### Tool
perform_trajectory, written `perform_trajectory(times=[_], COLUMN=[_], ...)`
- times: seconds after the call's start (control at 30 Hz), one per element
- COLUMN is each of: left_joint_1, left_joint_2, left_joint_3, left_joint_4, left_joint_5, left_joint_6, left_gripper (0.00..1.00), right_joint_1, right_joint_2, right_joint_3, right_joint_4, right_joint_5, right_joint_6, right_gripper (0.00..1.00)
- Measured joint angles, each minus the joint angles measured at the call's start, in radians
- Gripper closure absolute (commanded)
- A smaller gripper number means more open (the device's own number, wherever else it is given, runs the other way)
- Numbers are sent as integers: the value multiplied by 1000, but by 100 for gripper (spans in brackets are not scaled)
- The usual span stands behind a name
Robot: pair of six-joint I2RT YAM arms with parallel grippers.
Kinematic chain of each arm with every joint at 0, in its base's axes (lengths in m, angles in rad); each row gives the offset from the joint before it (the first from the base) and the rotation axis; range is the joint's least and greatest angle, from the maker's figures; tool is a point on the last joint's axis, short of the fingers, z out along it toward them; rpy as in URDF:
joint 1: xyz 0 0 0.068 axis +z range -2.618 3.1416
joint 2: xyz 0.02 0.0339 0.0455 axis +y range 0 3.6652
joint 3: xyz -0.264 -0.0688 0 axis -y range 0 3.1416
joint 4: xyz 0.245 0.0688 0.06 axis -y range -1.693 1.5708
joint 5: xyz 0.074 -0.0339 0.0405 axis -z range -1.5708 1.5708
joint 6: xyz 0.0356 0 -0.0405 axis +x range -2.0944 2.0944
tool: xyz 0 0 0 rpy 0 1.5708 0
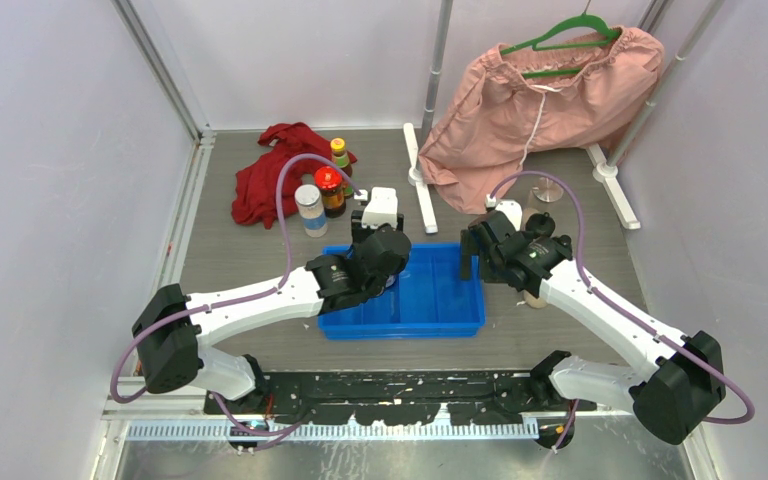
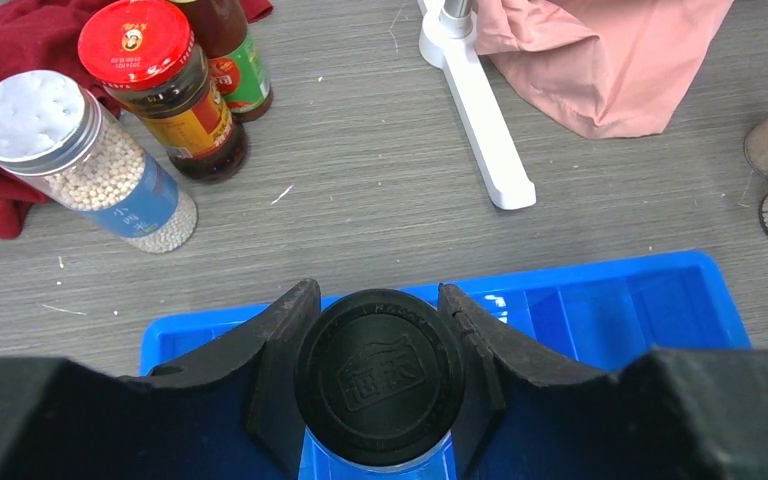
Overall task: Organize the condiment bottles
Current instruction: Place the bottle in the storage box.
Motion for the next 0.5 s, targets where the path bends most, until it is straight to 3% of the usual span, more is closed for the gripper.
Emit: perform_trajectory(times=[0.17,0.27,0.5], left_joint_1=[0,0,0], left_joint_2=[0,0,0], left_joint_3=[0,0,0], left_joint_4=[-2,-4,-16], left_joint_5=[0,-1,-6], left_joint_6=[0,0,2], left_gripper=[50,42,41], right_joint_1=[0,0,0], right_joint_2=[0,0,0], right_joint_3=[-3,-3,-3], right_joint_4=[0,0,0], right_joint_5=[-2,-2,-3], right_joint_6=[0,0,0], right_gripper=[0,0,0])
